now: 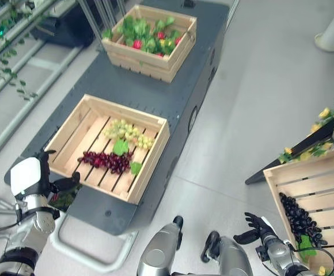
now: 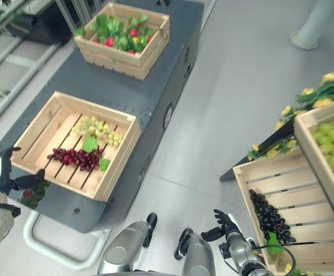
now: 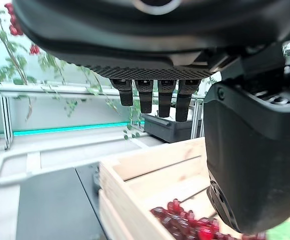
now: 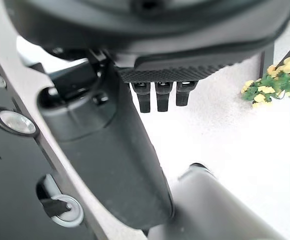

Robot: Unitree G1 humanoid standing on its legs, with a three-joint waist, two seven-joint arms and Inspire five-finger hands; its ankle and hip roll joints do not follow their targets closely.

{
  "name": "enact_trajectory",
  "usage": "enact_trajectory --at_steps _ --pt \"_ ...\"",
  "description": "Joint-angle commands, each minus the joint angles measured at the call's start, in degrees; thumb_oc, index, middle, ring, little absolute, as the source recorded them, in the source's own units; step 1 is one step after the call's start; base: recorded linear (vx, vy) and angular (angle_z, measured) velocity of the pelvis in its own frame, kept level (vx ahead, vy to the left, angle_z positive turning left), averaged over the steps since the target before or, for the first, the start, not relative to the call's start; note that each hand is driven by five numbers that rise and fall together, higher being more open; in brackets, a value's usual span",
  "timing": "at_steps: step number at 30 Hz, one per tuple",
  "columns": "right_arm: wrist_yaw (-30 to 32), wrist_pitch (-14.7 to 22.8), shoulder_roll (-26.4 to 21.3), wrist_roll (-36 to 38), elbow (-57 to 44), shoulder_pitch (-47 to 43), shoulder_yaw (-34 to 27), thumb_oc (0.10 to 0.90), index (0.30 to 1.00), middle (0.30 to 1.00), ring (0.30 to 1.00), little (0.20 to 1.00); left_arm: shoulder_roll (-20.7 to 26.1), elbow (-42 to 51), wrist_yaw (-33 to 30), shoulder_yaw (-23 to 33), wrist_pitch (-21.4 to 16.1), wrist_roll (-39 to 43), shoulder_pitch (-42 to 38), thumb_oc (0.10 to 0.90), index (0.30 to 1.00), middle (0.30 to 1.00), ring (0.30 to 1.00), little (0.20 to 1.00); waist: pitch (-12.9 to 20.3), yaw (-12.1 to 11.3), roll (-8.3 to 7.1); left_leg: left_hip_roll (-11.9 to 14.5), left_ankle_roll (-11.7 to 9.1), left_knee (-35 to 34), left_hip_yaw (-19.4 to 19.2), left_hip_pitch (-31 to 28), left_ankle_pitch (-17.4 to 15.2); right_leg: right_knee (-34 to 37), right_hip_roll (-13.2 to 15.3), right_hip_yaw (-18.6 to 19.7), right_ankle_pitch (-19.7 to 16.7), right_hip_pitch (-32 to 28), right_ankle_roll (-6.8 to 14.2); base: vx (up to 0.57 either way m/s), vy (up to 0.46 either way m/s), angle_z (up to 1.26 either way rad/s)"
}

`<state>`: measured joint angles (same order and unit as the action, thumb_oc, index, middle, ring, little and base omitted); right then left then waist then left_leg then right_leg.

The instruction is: Pick up the fruits from the basket on one side to the basket on the other side

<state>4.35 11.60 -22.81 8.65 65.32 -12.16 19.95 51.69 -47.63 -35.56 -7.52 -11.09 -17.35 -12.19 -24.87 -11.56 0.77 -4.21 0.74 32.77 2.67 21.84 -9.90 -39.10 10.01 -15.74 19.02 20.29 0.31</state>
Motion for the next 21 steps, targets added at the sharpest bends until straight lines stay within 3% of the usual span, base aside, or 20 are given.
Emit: enact_trajectory --at_steps 1,11,18,21 --pt "-0.8 3.5 -2.5 1.7 -2.8 1.1 2.5 0.8 0.9 0.9 0.9 0.9 7.4 0.7 -4.9 4.7 0.6 -0.5 -4.1 0.8 0.9 0.9 0.9 0.9 1.5 0.6 -0.99 -1.6 3.4 3.0 -3.1 3.7 -0.9 -3.0 -1.7 -1.0 -1.8 -0.7 -3.7 -0.07 0.031 0.05" --pt "-1.1 4.7 -5.2 1.4 -4.4 -1.6 4.2 0.8 0.9 0.9 0.9 0.9 15.2 0.3 -6.9 -1.8 1.4 -1.8 -15.5 0.8 0.9 0.9 0.9 0.9 -1.7 1.1 -3.49 -0.9 4.5 14.8 -4.3 13.1 -5.1 -13.7 -2.1 -0.2 1.5 8.0 -4.4 -0.01 0.064 0.01" --pt "-1.7 5.8 -5.3 1.6 -4.3 -2.7 4.8 0.8 0.9 0.9 0.9 0.9 18.8 1.6 -10.3 -7.4 3.1 -3.6 -24.4 0.8 0.9 0.9 0.9 0.9 -2.7 1.2 -4.56 -0.3 4.7 17.2 -4.0 17.0 -4.8 -16.0 -2.1 -0.8 1.0 11.7 -4.7 -0.01 0.021 0.02" --pt "-2.2 6.0 -5.4 1.6 -4.5 -3.2 5.3 0.8 0.9 0.9 0.9 0.9 19.5 0.8 -7.9 -9.8 3.2 -5.0 -27.1 0.8 0.9 0.9 0.9 0.9 -3.1 1.2 -4.83 -0.1 4.7 17.8 -3.9 17.5 -5.2 -16.2 -2.2 -0.8 1.0 12.1 -4.5 0.01 0.01 0.04"
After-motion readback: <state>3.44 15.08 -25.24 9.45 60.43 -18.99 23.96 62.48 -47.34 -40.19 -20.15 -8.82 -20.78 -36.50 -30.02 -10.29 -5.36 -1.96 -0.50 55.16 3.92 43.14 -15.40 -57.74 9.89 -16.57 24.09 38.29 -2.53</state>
